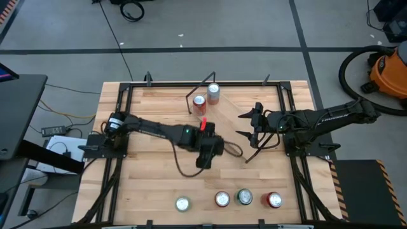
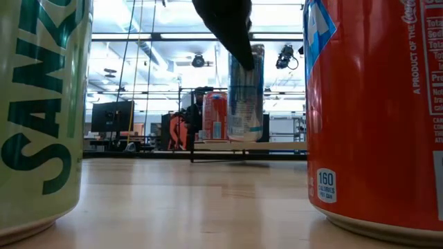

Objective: Place canned beverage on shelf
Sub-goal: Put the blue soda can on the shelf

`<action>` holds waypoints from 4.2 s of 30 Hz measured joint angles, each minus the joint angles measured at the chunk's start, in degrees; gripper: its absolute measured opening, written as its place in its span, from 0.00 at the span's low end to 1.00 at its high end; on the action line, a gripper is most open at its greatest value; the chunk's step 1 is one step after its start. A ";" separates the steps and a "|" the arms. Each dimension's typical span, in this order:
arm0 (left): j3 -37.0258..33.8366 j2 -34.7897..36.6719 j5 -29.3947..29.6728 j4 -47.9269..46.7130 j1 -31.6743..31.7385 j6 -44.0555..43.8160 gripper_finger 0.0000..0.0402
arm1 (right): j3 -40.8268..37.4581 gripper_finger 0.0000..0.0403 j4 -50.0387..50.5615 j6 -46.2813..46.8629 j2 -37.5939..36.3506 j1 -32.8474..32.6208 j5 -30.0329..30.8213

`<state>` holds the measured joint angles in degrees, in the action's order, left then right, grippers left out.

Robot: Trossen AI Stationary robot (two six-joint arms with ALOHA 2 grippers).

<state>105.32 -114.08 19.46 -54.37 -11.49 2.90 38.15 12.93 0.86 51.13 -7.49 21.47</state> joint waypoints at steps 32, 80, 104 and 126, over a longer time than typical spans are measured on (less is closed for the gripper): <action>0.04 1.48 -11.52 17.30 26.55 11.61 0.64 | 0.00 0.80 7.59 9.94 0.22 -2.61 0.88; 0.07 -4.29 -17.77 22.13 29.97 12.99 0.66 | 0.00 0.80 7.71 10.06 0.24 -4.84 2.97; 0.07 -4.29 -11.89 21.72 28.45 15.78 0.78 | 0.00 0.80 7.72 10.11 0.24 -4.85 2.94; 0.07 -0.61 -6.49 23.30 26.99 19.29 0.78 | 0.00 0.80 7.37 10.13 0.24 -4.85 2.91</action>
<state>105.38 -114.69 12.97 -31.07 15.51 22.20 38.15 20.29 10.98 51.37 -12.34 24.38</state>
